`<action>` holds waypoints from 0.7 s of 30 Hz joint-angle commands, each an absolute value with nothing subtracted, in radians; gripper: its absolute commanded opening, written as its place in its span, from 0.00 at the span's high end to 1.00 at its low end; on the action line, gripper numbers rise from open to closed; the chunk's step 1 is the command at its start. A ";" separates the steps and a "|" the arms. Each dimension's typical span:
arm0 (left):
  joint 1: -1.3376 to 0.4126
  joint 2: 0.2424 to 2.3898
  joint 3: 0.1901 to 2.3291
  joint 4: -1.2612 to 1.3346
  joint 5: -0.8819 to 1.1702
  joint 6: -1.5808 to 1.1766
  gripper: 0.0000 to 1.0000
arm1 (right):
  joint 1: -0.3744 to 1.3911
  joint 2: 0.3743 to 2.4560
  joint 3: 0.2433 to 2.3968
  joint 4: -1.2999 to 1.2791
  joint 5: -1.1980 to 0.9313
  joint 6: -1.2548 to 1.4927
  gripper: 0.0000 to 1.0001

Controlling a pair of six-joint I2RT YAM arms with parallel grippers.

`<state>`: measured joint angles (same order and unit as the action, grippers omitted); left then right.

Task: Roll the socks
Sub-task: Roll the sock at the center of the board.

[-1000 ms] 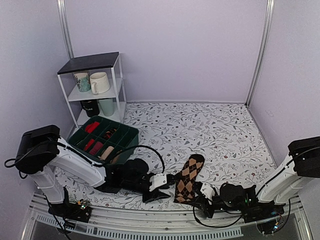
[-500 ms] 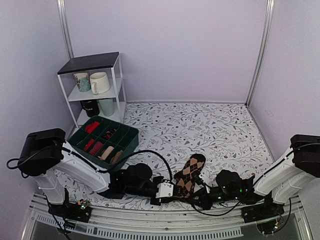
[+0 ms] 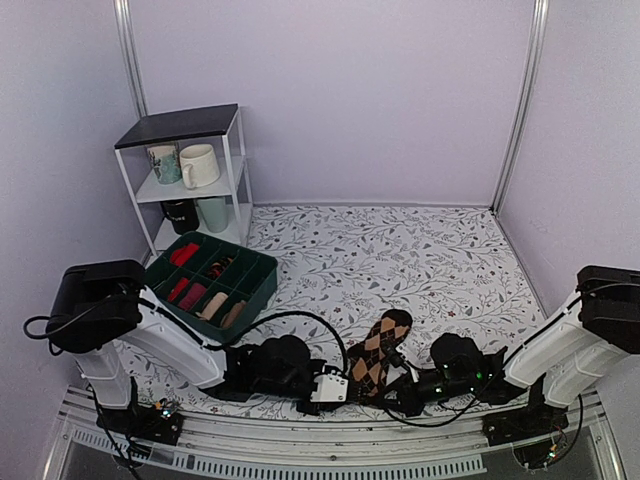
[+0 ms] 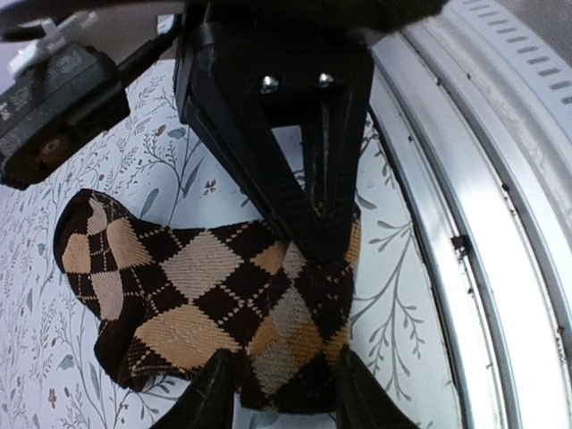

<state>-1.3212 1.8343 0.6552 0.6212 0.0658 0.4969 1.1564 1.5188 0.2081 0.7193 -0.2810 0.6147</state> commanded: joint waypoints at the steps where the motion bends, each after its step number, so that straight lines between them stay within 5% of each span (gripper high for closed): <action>1: -1.331 1.863 0.670 0.577 0.051 0.501 0.61 | 1.141 1.537 0.169 0.548 -0.311 0.623 1.00; 21: -1.345 1.886 0.669 0.675 0.110 0.466 0.61 | 1.125 1.571 0.186 0.545 -0.339 0.620 1.00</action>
